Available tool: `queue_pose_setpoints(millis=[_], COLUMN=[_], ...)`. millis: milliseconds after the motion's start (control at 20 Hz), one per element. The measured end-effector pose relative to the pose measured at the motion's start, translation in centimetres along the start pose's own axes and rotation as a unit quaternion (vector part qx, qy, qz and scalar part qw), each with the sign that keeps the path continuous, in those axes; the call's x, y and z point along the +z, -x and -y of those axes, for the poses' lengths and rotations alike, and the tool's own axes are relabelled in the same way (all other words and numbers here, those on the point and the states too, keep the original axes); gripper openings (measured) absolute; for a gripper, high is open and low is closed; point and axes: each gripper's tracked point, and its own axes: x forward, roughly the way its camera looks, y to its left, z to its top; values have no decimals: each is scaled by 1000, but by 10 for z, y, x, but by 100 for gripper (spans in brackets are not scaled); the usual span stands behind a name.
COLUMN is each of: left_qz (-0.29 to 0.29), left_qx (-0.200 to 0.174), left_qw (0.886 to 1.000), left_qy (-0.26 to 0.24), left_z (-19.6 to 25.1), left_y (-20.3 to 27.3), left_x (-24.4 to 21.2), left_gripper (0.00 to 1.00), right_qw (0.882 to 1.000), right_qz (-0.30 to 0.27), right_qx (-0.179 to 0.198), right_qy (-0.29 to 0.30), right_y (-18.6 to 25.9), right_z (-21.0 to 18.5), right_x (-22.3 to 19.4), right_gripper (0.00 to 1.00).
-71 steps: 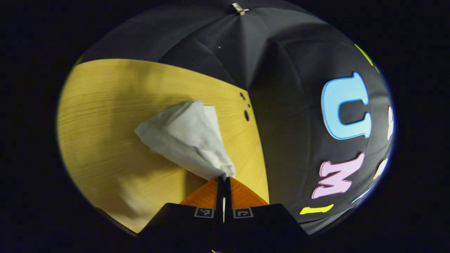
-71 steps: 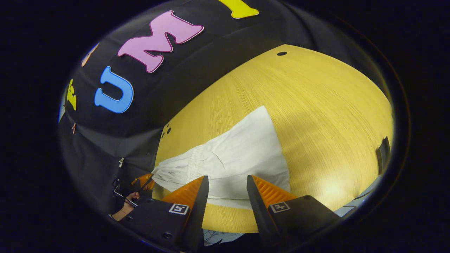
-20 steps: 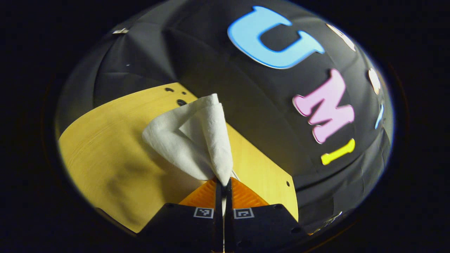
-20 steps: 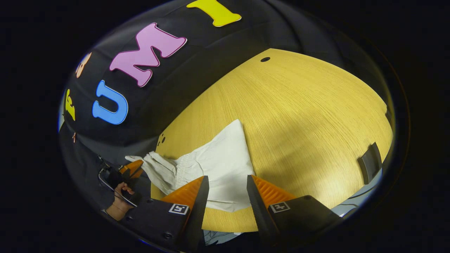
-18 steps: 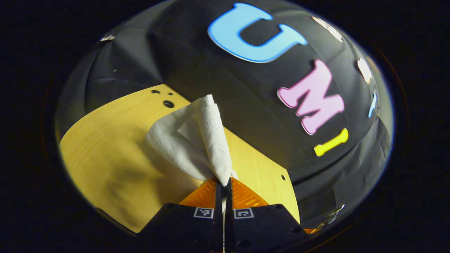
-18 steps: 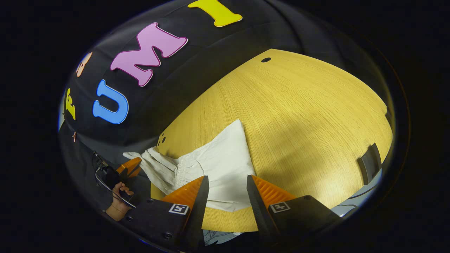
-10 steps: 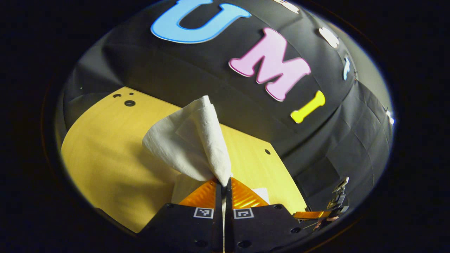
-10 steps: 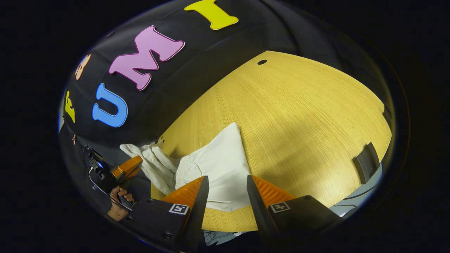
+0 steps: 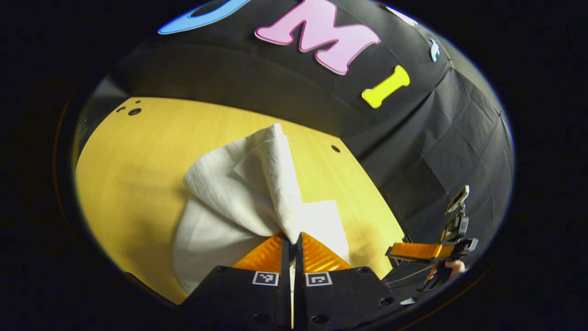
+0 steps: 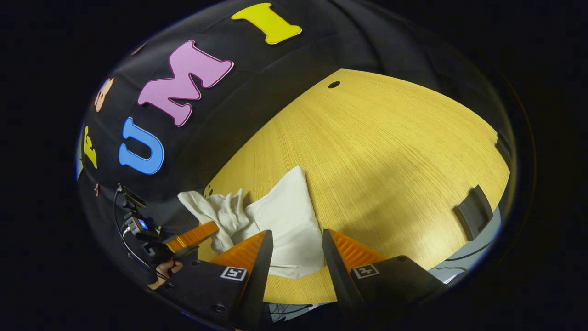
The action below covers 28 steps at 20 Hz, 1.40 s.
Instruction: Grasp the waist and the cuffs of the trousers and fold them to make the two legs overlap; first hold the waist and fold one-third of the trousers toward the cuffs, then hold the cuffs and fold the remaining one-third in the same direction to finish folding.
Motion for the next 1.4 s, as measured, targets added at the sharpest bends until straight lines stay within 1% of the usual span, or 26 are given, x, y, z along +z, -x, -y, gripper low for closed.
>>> queue_pose_setpoints(millis=[50, 100, 150, 250, 300, 350, 400, 450, 600, 700, 750, 800, 900, 1050, 1150, 1250, 1400], left_qz=[-14, -25, -32, -43, -46, -51, -54, -56, -65, -68, -70, -71, -66, -49, -40, -23, 12], left_qx=[1, 0, 0, -5, -8, -9, -9, -11, -31, -52, -66, -78, -96, -117, -121, -113, -84], left_qw=[1000, 1000, 999, 999, 999, 998, 998, 998, 997, 995, 993, 992, 991, 992, 992, 992, 994], left_qy=[-8, -14, -19, -23, -24, -23, -25, -28, -39, -54, -62, -69, -68, -23, 12, 41, 73], left_z=[2, 5, 7, 13, 17, 21, 22, 26, 38, 47, 52, 55, 60, 63, 59, 44, 15], left_y=[-5, -7, -9, -10, -8, -7, -6, -4, -1, 4, 9, 12, 20, 37, 46, 58, 79], left_x=[-10, -20, -26, -36, -42, -46, -51, -57, -71, -79, -82, -84, -80, -67, -65, -62, -50], left_gripper=[8, 12, 13, 23, 30, 41, 66, 70, 77, 79, 86, 80, 81, 85, 86, 87, 87], right_qw=[1000, 1000, 1000, 1000, 1000, 1000, 1000, 1000, 1000, 1000, 1000, 1000, 1000, 1000, 1000, 999, 998], right_qz=[0, 1, 1, 1, 2, 2, 2, 2, 0, 0, 0, 0, -1, -4, -7, -8, -10], right_qx=[0, 0, 0, 0, 0, 0, 0, 1, 1, 1, 1, 1, 1, 10, 21, 31, 50], right_qy=[0, 0, 0, 0, 0, 1, 1, 1, 3, 3, 3, 3, 4, 12, 17, 23, 26], right_y=[1, 1, 2, 2, 2, 2, 2, 2, 3, 4, 4, 5, 7, 8, 10, 11, 13], right_z=[1, 1, 1, 1, 1, 0, 0, -1, -3, -4, -4, -4, -5, -14, -24, -34, -53], right_x=[0, 1, 1, 3, 4, 4, 4, 4, 3, 3, 2, 1, -2, -6, -10, -11, -11], right_gripper=[68, 68, 68, 68, 68, 68, 68, 68, 68, 68, 68, 68, 68, 68, 68, 68, 68])
